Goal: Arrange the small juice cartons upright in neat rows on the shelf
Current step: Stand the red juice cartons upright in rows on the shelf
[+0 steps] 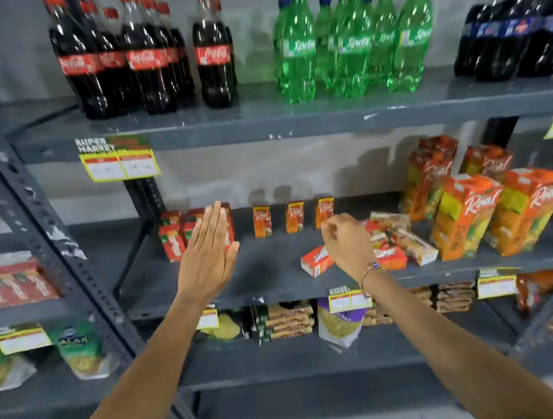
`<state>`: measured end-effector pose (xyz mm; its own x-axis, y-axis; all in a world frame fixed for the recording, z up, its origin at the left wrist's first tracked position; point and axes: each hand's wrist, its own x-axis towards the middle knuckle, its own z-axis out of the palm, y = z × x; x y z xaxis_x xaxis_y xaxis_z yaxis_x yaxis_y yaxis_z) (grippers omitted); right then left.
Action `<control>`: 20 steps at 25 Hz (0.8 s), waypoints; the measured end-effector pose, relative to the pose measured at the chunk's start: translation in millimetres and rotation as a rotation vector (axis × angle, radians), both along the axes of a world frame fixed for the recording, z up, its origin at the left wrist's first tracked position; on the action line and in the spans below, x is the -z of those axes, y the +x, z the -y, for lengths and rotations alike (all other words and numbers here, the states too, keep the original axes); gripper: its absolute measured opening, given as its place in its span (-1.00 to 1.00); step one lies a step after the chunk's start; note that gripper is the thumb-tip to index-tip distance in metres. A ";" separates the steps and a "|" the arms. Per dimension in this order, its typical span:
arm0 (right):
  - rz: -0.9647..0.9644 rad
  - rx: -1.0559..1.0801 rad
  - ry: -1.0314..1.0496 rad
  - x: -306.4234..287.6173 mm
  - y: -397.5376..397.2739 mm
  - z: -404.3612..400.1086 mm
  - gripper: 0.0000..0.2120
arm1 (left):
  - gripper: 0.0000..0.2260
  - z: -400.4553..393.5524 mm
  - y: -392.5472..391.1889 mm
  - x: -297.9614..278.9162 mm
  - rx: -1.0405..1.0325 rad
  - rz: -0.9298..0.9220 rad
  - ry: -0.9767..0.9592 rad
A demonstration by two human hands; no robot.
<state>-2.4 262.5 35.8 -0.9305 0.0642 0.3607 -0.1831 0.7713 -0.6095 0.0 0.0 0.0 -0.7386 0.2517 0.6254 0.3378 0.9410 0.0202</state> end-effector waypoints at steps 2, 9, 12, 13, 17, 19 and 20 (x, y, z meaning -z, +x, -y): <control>0.245 0.156 -0.019 28.1 -25.2 -2.4 -0.66 | -0.44 20.4 -7.5 40.9 -0.068 0.129 0.045; 0.598 0.473 -0.196 72.6 -87.0 23.8 -0.15 | -0.48 77.3 -12.4 145.8 -0.138 0.410 0.028; 0.573 0.500 -0.103 86.3 -100.0 37.3 -0.30 | -0.54 79.1 -16.2 152.9 -0.107 0.365 0.016; 0.562 0.500 -0.031 90.9 -102.7 39.3 -0.33 | -0.55 80.3 -18.4 153.5 -0.097 0.358 0.018; 0.489 0.480 0.088 81.7 -103.8 48.2 -0.45 | -0.52 97.1 -19.3 158.5 -0.041 0.372 -0.023; 0.482 0.504 0.005 76.4 -102.5 59.0 -0.45 | -0.48 114.9 -20.8 159.1 -0.025 0.354 -0.044; 0.473 0.515 -0.062 72.3 -98.8 67.5 -0.44 | -0.47 123.7 -20.3 157.7 -0.036 0.355 -0.030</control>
<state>-101.2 195.0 -36.5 -0.8324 0.5461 -0.0938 0.4918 0.6502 -0.5790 -20.3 -123.7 -157.7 -0.9173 0.2362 0.3205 0.2816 0.9540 0.1027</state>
